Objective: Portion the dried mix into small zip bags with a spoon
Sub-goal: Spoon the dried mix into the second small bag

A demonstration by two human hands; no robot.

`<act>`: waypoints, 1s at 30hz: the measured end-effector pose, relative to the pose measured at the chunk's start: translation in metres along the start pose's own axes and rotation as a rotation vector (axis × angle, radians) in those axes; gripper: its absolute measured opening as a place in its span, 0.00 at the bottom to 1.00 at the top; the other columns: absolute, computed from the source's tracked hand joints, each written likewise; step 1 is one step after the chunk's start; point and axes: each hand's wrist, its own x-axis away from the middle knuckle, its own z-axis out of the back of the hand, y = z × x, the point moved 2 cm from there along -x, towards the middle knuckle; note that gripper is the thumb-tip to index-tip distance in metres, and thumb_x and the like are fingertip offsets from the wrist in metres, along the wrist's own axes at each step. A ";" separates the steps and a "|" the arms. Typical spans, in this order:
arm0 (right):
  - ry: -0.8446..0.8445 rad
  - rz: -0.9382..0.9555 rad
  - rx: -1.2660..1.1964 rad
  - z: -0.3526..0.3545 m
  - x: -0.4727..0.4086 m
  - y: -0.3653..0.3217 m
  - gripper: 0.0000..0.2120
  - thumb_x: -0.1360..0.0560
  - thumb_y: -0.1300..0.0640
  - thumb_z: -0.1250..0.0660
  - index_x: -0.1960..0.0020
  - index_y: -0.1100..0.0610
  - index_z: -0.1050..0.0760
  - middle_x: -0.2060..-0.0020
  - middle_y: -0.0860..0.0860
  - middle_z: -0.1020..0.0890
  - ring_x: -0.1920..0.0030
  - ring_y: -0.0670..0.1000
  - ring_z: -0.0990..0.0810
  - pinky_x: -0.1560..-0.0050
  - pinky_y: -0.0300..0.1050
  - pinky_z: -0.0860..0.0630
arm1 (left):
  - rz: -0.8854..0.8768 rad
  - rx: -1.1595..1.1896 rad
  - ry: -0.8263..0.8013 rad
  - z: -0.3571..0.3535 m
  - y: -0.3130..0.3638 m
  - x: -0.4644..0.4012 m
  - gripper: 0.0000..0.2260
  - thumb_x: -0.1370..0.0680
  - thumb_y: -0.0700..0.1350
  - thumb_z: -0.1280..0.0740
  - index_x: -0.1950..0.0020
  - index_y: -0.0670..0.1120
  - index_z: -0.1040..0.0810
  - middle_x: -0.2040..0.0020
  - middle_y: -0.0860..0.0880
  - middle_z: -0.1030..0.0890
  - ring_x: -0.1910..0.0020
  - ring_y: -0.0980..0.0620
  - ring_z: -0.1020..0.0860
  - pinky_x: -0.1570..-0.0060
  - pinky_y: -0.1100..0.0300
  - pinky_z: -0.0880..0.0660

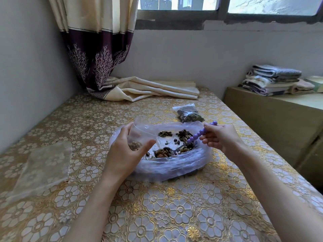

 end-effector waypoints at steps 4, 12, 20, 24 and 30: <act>0.010 -0.024 -0.108 0.000 0.001 0.001 0.13 0.22 0.59 0.38 0.62 0.64 0.23 0.74 0.54 0.19 0.76 0.47 0.22 0.76 0.34 0.26 | 0.001 -0.015 -0.003 0.000 -0.001 0.000 0.43 0.38 0.72 0.37 0.30 0.51 0.37 0.42 0.50 0.22 0.48 0.55 0.23 0.57 0.69 0.31; 0.097 0.055 -0.202 -0.001 0.001 -0.019 0.13 0.22 0.58 0.38 0.63 0.63 0.24 0.76 0.52 0.20 0.77 0.45 0.23 0.77 0.34 0.28 | 0.006 -0.024 -0.034 -0.001 0.001 0.001 0.47 0.42 0.79 0.42 0.30 0.53 0.37 0.44 0.52 0.22 0.51 0.57 0.22 0.57 0.66 0.28; 0.064 0.222 -0.252 -0.020 0.013 -0.060 0.14 0.21 0.59 0.39 0.63 0.62 0.24 0.75 0.51 0.19 0.76 0.45 0.23 0.75 0.33 0.28 | 0.006 -0.042 -0.041 -0.001 0.000 0.001 0.46 0.41 0.78 0.41 0.30 0.53 0.38 0.43 0.51 0.22 0.50 0.54 0.22 0.51 0.54 0.22; -0.023 0.341 -0.157 -0.043 0.028 -0.070 0.14 0.22 0.59 0.38 0.64 0.61 0.22 0.74 0.52 0.18 0.74 0.47 0.22 0.72 0.36 0.26 | -0.006 -0.009 -0.028 0.000 0.003 0.002 0.44 0.40 0.76 0.40 0.31 0.53 0.36 0.43 0.53 0.23 0.50 0.56 0.23 0.50 0.58 0.24; -0.142 0.658 0.042 -0.070 0.049 -0.082 0.09 0.22 0.63 0.37 0.59 0.64 0.24 0.69 0.52 0.17 0.71 0.50 0.21 0.70 0.41 0.24 | -0.009 0.123 0.011 0.004 0.011 0.002 0.36 0.40 0.76 0.39 0.39 0.59 0.36 0.56 0.58 0.22 0.64 0.67 0.22 0.65 0.70 0.25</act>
